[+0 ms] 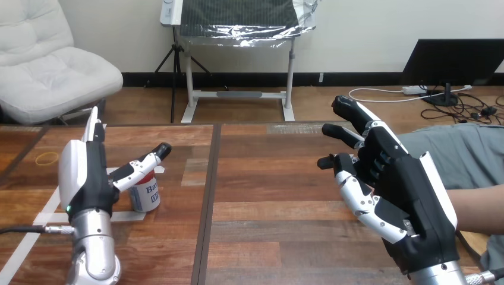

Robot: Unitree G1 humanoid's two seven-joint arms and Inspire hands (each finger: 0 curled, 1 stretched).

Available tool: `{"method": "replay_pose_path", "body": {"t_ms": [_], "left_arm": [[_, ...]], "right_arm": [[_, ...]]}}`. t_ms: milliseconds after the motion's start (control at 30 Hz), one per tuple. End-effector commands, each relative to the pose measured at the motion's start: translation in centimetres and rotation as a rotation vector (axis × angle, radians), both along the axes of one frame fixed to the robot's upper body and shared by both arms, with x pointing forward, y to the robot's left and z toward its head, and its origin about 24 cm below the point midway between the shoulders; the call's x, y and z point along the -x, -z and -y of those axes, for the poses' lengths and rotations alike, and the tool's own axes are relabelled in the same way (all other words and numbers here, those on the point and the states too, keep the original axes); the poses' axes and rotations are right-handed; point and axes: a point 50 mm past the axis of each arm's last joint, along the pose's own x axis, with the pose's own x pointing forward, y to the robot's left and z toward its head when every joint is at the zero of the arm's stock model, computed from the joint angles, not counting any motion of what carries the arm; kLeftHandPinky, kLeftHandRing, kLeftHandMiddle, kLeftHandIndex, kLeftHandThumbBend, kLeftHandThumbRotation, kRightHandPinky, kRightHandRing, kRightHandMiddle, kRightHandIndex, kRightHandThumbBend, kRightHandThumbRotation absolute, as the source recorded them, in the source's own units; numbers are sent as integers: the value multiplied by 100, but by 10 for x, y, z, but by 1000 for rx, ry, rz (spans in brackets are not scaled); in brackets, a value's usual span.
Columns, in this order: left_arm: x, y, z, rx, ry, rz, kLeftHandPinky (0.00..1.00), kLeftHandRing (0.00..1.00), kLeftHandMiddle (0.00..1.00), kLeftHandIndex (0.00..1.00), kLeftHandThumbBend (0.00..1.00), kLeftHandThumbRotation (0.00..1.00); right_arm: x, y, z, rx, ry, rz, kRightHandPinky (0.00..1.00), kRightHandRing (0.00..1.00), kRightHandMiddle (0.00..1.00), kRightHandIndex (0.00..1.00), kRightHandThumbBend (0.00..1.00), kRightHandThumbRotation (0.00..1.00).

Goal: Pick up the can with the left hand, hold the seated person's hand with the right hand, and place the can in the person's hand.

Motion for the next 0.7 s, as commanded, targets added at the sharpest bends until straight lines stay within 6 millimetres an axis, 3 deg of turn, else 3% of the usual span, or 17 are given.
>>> {"method": "replay_pose_path", "body": {"t_ms": [0,667], "left_arm": [[-21,-26,1,-21,30,76,85,92,94,95,92,47],[-28,-21,-3,11,76,-80,84,91,93,93,93,46]], "right_arm": [[-9,-14,-2,-5,-12,86,63,85,93,88,18,8],[-10,-15,-1,5,-11,88,64,86,93,88,19,9]]}}
